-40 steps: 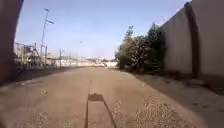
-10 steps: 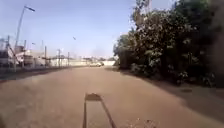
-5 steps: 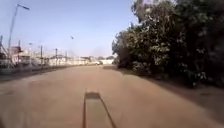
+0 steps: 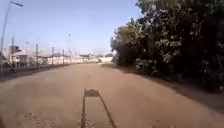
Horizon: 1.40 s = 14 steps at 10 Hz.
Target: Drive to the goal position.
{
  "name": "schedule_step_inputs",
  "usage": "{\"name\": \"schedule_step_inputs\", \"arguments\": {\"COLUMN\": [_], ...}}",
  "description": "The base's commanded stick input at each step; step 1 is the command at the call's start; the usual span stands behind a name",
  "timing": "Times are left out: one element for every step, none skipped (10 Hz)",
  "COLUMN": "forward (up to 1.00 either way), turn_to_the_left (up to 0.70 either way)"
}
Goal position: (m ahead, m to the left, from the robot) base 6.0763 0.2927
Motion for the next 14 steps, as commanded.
{"name": "schedule_step_inputs", "arguments": {"forward": [1.00, 1.00, 1.00, 1.00, 1.00, 1.00, 1.00, 1.00, 1.00, 1.00, 1.00, 1.00, 1.00, 1.00], "turn_to_the_left": [0.00, 0.00, 0.00, 0.00, 0.00, 0.00, 0.00, 0.00, 0.00, 0.00, 0.00, 0.00, 0.00, 0.00]}}
